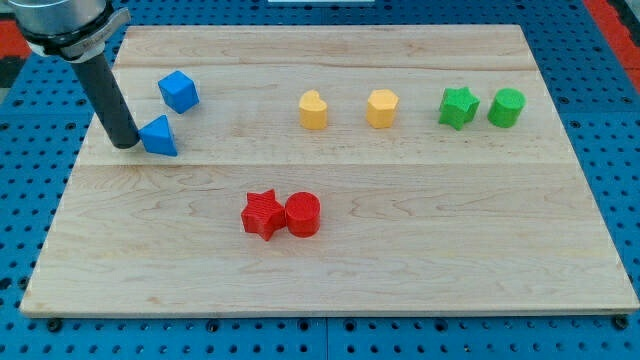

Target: Move the red star below the blue triangle

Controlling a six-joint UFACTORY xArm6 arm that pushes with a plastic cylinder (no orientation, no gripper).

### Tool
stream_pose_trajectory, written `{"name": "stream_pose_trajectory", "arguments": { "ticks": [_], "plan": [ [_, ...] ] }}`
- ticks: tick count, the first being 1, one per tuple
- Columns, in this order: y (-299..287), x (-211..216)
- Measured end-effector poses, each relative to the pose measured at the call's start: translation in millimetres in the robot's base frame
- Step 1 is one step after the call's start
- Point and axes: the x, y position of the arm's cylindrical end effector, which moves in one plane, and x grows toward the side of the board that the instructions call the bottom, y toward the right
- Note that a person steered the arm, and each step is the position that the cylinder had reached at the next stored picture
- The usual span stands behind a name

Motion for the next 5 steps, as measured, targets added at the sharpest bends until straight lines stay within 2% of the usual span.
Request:
{"name": "stream_pose_trajectory", "arguments": {
  "ticks": [1,2,3,4,5],
  "plan": [
    [18.6,3.5],
    [3.5,30.7],
    [35.3,99.5],
    [97.0,169.7],
    [198.2,199.8]
  ]
}}
